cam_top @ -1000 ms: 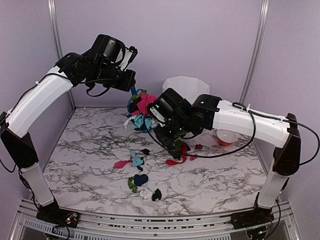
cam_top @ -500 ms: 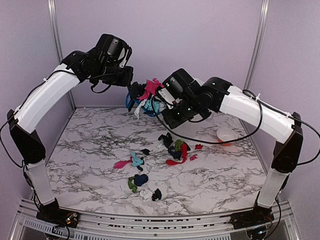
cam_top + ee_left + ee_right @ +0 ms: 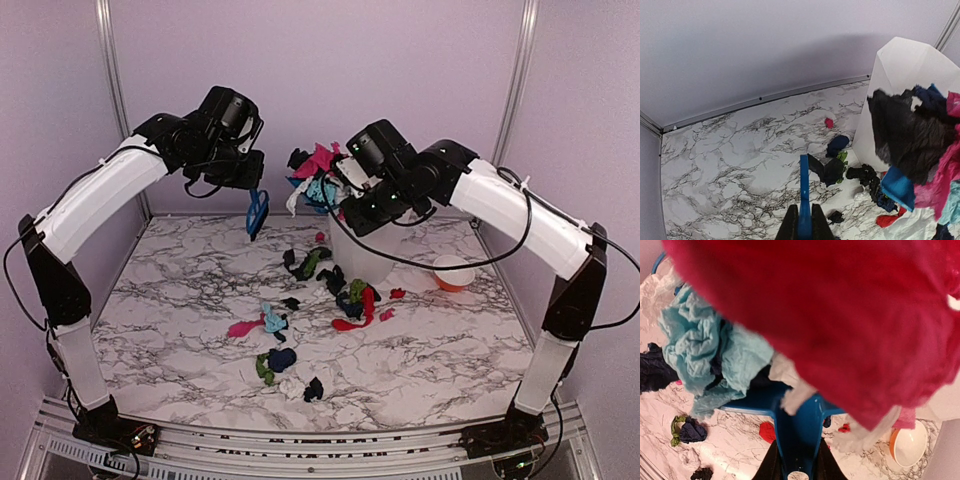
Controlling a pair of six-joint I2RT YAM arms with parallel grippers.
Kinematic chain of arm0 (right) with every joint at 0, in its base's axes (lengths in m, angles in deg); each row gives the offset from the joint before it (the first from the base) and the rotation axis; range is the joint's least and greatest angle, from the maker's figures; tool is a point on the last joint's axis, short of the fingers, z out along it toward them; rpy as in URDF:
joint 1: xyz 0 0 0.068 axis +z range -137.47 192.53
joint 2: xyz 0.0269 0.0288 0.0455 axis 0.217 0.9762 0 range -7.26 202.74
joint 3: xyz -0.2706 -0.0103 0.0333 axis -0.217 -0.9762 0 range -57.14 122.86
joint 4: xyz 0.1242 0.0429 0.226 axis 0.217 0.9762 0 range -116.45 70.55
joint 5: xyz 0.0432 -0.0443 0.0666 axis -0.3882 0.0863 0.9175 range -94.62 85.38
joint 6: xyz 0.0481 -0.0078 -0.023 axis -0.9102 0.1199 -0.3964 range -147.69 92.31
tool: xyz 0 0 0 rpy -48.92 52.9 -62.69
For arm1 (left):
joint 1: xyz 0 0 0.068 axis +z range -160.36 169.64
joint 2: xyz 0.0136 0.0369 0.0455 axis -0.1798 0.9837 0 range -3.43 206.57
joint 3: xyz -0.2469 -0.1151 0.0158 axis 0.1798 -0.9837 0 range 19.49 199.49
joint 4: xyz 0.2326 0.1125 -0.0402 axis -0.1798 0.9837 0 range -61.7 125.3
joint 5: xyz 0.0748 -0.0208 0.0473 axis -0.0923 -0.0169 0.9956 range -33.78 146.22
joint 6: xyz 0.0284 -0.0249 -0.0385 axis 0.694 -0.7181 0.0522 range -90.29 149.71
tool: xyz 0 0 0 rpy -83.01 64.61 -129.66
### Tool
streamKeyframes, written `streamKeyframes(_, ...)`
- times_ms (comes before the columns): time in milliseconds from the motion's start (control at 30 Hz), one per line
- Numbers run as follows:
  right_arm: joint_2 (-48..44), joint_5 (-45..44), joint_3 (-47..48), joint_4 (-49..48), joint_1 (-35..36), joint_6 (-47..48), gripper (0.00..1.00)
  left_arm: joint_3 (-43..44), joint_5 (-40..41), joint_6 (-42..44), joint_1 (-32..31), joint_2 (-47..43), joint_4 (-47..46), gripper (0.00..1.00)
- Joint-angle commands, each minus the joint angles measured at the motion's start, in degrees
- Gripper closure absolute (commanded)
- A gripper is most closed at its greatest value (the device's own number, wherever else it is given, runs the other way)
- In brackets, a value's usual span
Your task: Sweep away the paper scraps from the table
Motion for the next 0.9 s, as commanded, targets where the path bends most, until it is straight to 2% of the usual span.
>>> streamKeyframes(0, -2.5, -1.2, 4.4, 1.1, -3.3, 1.6, 1.00, -3.8, -0.9, -0.7, 0.6, -2.3, -0.9, 1.00)
streamKeyframes(433, -2.9, -5.2, 10.0, 4.1, -10.8, 5.4, 1.00, -11.2, -2.6, -0.9, 2.7, -4.6, -4.2, 1.00)
streamKeyframes(600, -0.8, -14.7, 11.1, 4.4, -12.6, 8.1, 1.00, -12.5, -3.2, -0.9, 2.9, -4.9, -4.9, 1.00)
streamKeyframes(867, 0.6, -34.0, 5.7, -0.9, -12.5, 14.4, 1.00, -13.6, -3.9, -0.5, 3.3, -5.3, -5.5, 1.00)
